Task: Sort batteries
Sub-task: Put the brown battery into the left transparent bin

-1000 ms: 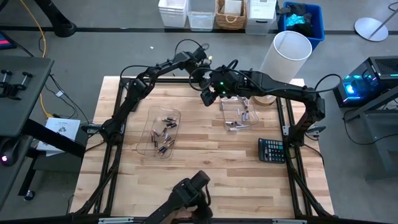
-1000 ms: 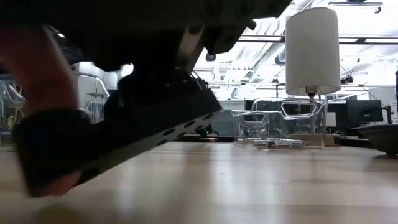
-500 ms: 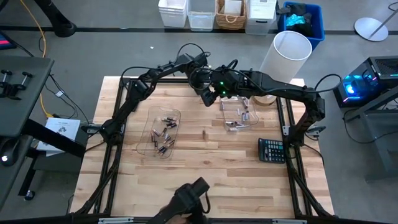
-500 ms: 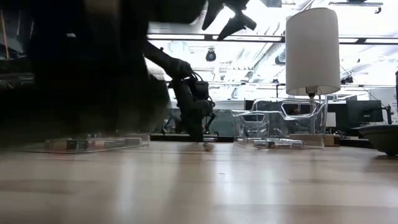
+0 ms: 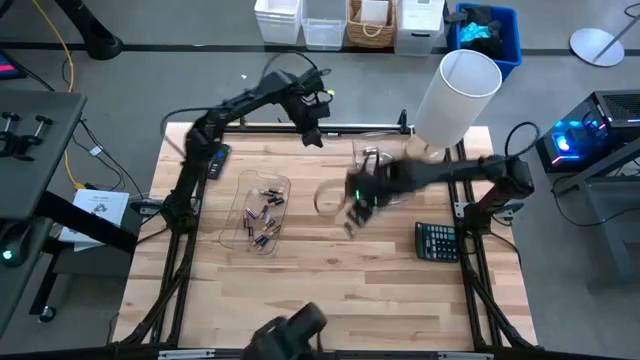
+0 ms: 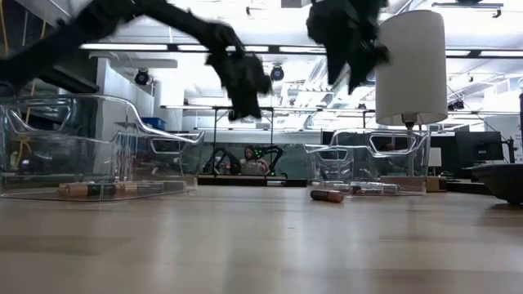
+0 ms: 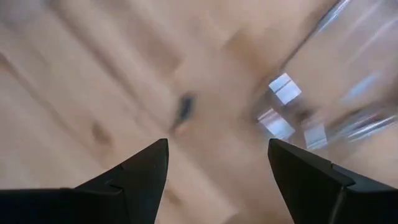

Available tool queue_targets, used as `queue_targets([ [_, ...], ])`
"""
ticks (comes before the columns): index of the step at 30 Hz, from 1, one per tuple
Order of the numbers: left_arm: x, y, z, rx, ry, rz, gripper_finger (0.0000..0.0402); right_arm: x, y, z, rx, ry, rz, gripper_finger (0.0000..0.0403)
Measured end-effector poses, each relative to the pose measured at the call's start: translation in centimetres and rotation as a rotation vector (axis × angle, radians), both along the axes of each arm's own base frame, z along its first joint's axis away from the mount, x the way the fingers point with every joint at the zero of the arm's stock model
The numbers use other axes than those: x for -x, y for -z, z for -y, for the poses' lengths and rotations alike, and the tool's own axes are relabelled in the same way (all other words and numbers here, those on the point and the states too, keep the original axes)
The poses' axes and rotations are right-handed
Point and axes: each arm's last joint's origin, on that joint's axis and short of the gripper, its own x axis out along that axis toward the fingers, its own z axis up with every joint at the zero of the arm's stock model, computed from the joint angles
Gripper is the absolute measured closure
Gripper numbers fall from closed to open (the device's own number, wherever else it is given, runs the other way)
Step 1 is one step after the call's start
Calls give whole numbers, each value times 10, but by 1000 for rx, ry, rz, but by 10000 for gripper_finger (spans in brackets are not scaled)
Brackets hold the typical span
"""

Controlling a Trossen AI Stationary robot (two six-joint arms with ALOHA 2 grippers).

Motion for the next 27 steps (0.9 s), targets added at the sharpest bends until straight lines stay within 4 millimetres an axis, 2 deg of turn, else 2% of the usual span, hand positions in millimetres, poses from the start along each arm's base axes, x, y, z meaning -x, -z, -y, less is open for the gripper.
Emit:
queue_targets([
  [3,15,-38,23,-15,40,143,399,6,47,-28,-100,46,12,133],
  [5,28,-64,41,-51,75,250,399,7,67,-39,-143,100,56,133],
  [8,55,-101,70,-147,110,406,401,1,84,-44,-155,179,128,133],
  [11,79,-118,93,-215,99,504,401,-3,95,-38,-90,240,110,133],
  [14,99,-125,110,-227,35,574,401,-8,105,-30,-40,286,74,133],
  [18,121,-123,127,-257,-37,608,401,-12,122,-25,1,304,20,133],
  [21,132,-115,135,-253,-102,582,401,-11,132,-23,37,317,-30,133],
  [27,142,-106,141,-237,-168,541,401,-7,133,-19,101,353,-59,133],
])
